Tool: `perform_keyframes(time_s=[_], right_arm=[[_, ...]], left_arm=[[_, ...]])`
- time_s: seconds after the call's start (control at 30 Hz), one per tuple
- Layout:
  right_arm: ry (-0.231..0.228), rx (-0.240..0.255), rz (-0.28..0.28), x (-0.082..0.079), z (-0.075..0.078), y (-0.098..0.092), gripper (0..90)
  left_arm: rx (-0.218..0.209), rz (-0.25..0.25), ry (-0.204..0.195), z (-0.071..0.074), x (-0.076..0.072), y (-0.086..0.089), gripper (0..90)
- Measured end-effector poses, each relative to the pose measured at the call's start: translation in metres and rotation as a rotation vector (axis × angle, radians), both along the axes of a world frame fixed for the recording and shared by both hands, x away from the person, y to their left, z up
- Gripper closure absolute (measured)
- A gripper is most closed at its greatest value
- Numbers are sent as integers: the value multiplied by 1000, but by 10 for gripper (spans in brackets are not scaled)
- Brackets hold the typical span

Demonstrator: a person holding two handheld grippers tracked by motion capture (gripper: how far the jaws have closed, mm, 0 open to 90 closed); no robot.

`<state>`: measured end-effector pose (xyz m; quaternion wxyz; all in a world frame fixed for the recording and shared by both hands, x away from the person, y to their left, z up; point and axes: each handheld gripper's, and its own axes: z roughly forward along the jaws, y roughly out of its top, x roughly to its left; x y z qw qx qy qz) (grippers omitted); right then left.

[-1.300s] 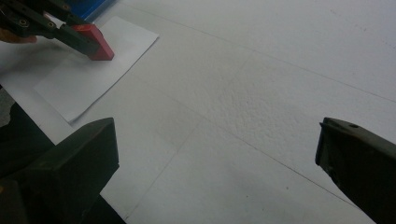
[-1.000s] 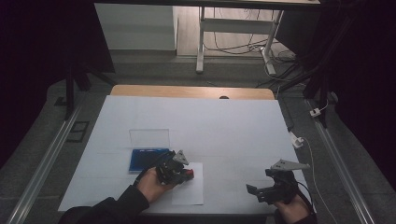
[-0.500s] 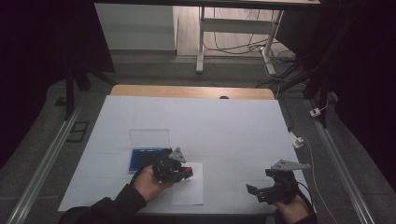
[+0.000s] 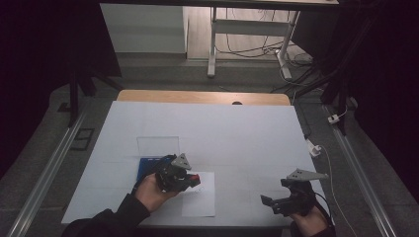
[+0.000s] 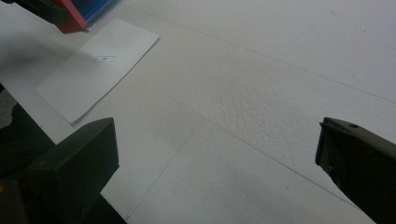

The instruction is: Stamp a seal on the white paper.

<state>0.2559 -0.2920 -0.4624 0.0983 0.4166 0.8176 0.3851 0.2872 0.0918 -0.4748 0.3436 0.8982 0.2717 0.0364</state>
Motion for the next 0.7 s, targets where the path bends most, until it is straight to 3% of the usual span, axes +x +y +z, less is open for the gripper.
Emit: perform_keyframes(time_s=[0.7], right_arm=[[-1, 5, 0, 0, 0, 0, 0]], left_arm=[[-15, 110, -12, 14, 2, 41, 795]])
